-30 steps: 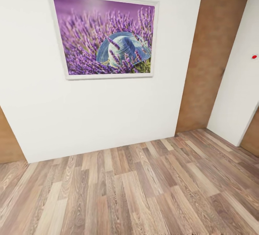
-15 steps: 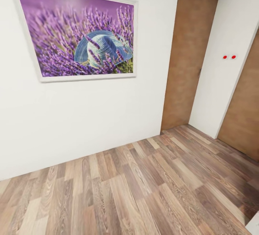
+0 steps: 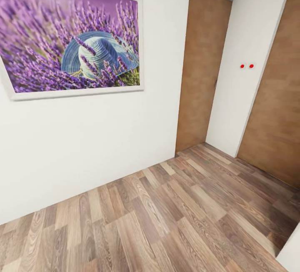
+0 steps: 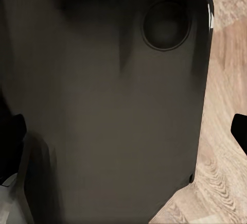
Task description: In the bedroom, move the book from the bed onto either nightstand, and place the two sandals side by side next to the bed.
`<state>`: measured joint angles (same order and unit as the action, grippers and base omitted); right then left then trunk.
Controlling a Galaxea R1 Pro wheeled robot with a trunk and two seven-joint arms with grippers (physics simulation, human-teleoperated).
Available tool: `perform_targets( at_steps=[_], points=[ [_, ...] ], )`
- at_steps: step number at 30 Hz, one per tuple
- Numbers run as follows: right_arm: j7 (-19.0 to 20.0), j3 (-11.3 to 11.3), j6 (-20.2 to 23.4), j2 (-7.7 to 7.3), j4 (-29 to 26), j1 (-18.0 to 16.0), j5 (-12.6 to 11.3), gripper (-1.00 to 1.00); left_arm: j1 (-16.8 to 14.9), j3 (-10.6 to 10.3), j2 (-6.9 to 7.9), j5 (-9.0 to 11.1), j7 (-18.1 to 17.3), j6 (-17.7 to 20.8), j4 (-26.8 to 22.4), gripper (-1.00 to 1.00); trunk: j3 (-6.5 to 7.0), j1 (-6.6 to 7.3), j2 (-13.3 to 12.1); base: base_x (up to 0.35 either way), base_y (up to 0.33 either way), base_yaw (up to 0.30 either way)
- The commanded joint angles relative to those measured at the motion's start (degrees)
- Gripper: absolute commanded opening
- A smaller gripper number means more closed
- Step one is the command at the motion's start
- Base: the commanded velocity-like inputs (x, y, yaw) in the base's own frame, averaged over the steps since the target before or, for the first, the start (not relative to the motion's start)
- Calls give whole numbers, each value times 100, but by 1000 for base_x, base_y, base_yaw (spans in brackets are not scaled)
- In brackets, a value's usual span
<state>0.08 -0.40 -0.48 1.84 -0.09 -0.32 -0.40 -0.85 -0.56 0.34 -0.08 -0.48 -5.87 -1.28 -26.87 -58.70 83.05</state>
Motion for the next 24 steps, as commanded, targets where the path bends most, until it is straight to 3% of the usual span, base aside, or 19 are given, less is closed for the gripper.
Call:
perform_targets(
  at_steps=[1,13,24],
  points=[
    [1,-4,-5,0,1,-3,-4,100,-3,-5,1,-1,-5,-19,5,100,-6,-3,3,265,136,-66],
    [1,-4,-5,0,-14,-3,-4,100,-3,-5,1,-1,-5,-19,5,100,-6,-3,3,253,170,-20],
    [3,-4,-5,-1,-17,-3,-4,100,-3,-6,1,-1,-5,-19,5,100,-6,-3,3,55,39,-1]
  ],
)
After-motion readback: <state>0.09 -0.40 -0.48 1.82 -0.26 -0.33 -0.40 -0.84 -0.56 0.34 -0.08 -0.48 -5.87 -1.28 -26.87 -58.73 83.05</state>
